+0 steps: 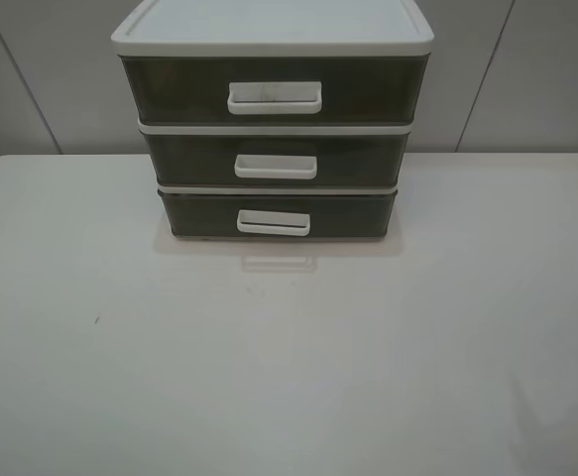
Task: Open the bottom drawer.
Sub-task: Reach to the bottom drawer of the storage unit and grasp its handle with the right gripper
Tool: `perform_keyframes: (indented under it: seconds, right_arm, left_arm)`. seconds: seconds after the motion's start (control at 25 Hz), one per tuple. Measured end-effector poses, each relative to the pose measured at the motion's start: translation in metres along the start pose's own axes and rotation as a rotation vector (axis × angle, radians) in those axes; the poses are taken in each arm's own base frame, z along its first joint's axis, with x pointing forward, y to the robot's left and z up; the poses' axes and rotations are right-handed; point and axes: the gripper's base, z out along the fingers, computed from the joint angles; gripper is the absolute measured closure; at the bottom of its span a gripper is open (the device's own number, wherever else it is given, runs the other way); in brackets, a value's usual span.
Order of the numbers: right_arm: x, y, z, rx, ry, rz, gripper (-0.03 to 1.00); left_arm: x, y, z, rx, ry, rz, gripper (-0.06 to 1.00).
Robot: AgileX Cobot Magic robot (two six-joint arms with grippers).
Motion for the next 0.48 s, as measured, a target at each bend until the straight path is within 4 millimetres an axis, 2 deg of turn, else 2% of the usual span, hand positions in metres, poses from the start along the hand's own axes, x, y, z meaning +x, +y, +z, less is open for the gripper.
perform_keyframes:
  seconds: [0.2, 0.32, 0.48]
  right_arm:
    - [-0.017, 0.062, 0.043, -0.176, -0.028, -0.325, 0.17]
    - [-0.017, 0.095, 0.069, -0.26, -0.024, -0.422, 0.17]
    - [-0.011, 0.125, 0.102, -0.312, 0.047, -0.486, 0.17]
  left_arm:
    - [0.0, 0.0, 0.0, 0.0, 0.0, 0.0, 0.2]
    - [0.0, 0.0, 0.0, 0.0, 0.0, 0.0, 0.2]
    - [0.0, 0.0, 0.0, 0.0, 0.0, 0.0, 0.2]
